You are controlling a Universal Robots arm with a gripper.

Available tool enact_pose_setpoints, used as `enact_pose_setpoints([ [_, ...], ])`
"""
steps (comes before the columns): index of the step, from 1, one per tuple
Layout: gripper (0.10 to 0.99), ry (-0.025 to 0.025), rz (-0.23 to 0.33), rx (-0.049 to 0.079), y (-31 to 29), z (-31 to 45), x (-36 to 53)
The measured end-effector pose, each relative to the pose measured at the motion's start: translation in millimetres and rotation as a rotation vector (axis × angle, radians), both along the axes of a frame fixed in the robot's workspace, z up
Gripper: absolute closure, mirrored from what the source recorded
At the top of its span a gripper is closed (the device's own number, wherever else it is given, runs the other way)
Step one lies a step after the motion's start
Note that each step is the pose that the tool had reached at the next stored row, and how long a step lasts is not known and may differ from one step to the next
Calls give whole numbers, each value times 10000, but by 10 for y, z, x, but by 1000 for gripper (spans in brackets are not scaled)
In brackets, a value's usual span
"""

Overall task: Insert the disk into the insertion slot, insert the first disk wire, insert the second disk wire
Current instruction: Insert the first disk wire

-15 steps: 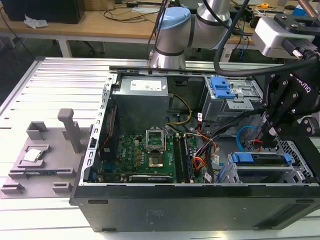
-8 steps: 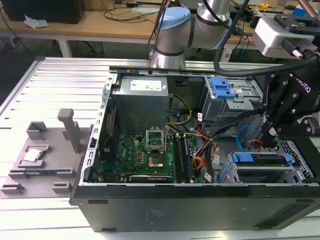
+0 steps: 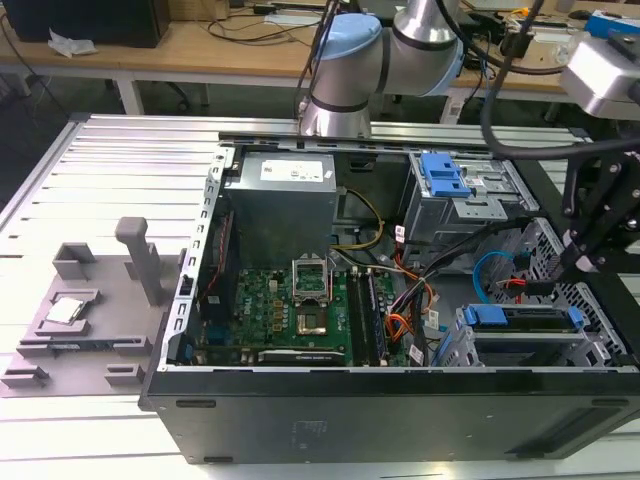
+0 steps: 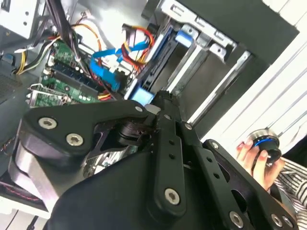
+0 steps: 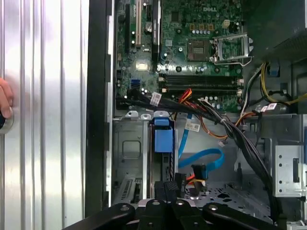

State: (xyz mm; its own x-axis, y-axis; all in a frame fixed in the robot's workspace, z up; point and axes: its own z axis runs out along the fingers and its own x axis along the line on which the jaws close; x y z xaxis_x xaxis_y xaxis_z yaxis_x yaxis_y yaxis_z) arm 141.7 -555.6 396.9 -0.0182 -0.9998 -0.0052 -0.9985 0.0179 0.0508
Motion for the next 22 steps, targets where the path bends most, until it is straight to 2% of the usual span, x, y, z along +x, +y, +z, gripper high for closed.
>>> enact_pose_setpoints([
  [3,980,43,-1,3,45,-89,51],
  [5,980,45,-1,-1,90,-126,52],
  [7,980,50,-1,1,156,-204,52],
  [11,980,50,0,1,164,-220,52],
  [13,851,50,0,1,164,-220,52],
  [14,851,50,0,0,164,-220,52],
  [15,784,50,0,3,165,-229,52],
  [22,784,54,0,2,167,-349,39],
])
